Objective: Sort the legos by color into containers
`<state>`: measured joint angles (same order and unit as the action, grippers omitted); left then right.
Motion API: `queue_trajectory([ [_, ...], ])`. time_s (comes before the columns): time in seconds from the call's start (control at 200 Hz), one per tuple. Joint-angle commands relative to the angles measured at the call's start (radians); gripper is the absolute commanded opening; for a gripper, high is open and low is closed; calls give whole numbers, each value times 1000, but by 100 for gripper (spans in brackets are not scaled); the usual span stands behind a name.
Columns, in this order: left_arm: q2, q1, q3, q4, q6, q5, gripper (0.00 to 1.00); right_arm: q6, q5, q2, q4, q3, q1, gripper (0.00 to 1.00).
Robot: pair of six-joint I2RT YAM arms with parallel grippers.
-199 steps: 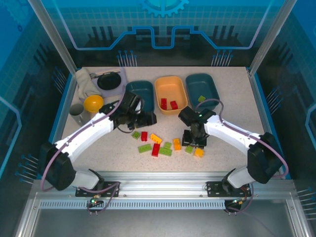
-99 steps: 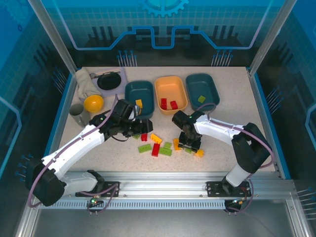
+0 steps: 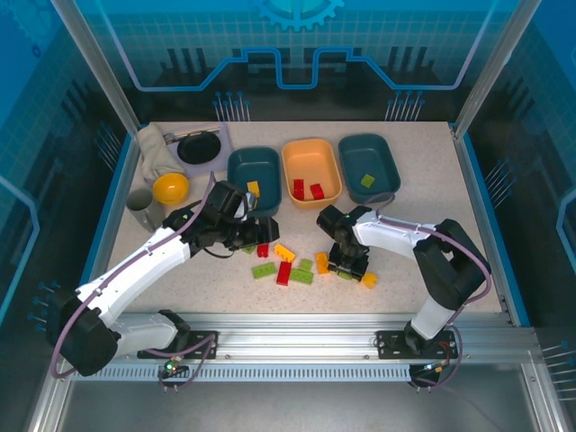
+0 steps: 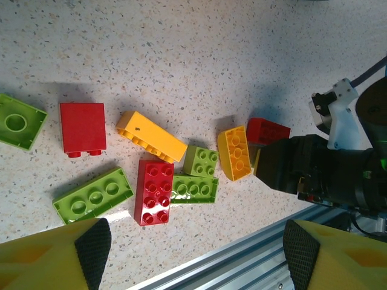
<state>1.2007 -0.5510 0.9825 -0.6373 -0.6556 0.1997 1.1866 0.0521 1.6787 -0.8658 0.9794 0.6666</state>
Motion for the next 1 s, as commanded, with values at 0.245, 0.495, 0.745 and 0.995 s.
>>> queue_trajectory([
  [0.245,-34,-5,0,27,-7,30,79,-46,43,18,37,-3,-12,29],
  [0.495,-35,-6,55,31,-33,16,80,-146,171,-141,-146,163,-6,29],
  [0.745,87,-1,226,72,-36,2,82,-345,173,-66,-109,427,-241,29],
  [0.995,250,20,391,115,-36,7,82,-473,83,221,-53,713,-400,29],
])
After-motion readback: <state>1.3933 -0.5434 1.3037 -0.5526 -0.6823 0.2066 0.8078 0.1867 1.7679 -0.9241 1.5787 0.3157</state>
